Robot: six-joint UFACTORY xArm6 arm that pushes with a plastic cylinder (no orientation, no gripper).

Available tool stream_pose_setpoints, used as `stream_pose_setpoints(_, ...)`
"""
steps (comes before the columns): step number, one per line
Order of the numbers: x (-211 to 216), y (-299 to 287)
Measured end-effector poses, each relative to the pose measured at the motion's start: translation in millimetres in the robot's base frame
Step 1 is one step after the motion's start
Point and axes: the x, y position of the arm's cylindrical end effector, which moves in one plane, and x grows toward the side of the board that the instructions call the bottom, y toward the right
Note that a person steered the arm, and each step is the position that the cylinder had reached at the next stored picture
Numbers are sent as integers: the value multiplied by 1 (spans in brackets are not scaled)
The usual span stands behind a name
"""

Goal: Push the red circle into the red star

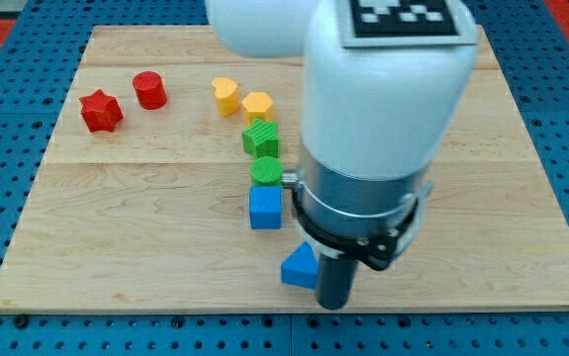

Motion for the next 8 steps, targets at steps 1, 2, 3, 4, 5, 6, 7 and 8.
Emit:
stream_pose_setpoints(1,-15,-28)
stream_pose_setpoints(2,-24,-35)
stream_pose_setpoints(3,-14,-31)
stream_pose_setpoints(4,-28,-115)
stream_pose_setpoints(5,-74,-195)
stream_pose_setpoints(6,-154,-182)
stream_pose_setpoints(7,-211,-155)
stream_pose_setpoints(8,-246,-179)
